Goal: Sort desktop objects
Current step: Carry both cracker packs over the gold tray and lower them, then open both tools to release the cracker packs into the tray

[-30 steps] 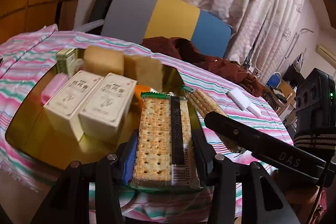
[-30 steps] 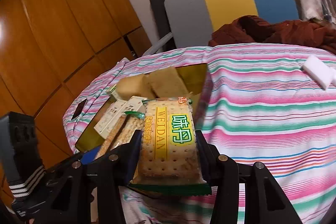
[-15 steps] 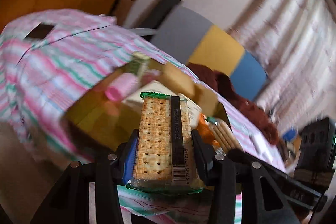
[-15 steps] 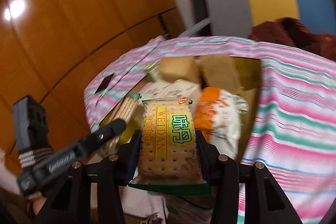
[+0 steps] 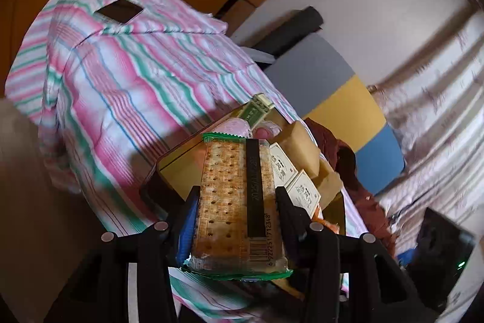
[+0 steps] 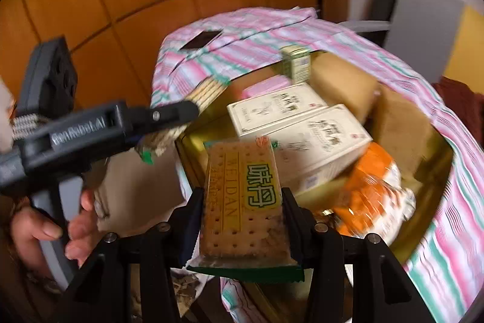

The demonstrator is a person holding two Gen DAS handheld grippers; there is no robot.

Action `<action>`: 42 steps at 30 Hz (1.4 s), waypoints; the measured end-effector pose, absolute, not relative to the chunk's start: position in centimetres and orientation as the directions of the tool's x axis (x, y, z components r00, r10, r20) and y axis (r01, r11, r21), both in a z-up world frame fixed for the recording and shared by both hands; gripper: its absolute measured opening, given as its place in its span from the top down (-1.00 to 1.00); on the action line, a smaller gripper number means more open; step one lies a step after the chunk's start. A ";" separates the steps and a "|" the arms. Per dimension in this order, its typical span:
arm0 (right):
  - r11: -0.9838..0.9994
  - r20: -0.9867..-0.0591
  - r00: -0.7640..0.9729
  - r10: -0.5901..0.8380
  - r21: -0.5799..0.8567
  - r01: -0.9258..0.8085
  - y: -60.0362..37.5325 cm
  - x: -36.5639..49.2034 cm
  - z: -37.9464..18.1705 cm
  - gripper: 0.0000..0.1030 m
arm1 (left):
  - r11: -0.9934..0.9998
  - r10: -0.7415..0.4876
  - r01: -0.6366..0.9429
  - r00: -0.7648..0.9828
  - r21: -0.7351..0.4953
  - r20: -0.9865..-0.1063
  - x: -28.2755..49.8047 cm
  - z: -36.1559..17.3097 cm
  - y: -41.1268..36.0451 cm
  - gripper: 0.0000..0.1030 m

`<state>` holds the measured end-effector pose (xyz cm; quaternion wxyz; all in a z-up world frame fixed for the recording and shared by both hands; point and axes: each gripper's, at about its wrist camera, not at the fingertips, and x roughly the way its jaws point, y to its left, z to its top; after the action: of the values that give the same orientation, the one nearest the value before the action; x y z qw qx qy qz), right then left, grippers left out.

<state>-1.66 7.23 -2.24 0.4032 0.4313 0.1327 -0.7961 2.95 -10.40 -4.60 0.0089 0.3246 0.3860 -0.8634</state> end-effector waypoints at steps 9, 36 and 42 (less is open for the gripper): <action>-0.593 -0.823 -0.203 -0.530 0.189 0.783 6.6 -4.1 -4.2 0.01 | -0.622 0.212 0.382 -0.759 -0.684 -0.616 2.8 -4.3 -9.8 0.07; -0.774 -0.664 -0.449 -0.598 0.332 0.539 14.5 -1.5 -1.3 -0.10 | -0.527 0.302 0.335 -0.785 -0.781 -0.541 2.8 -5.0 -4.5 -0.04; -0.785 -0.649 -0.468 -0.600 0.364 0.501 15.8 -1.1 -1.1 -0.10 | -0.627 0.214 0.319 -0.807 -0.711 -0.551 4.5 -3.9 -3.9 -0.04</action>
<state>-1.05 15.85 -1.12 0.3222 0.4028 -0.0613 -0.8545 4.46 -3.87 -3.94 0.0308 0.3093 0.4308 -0.8472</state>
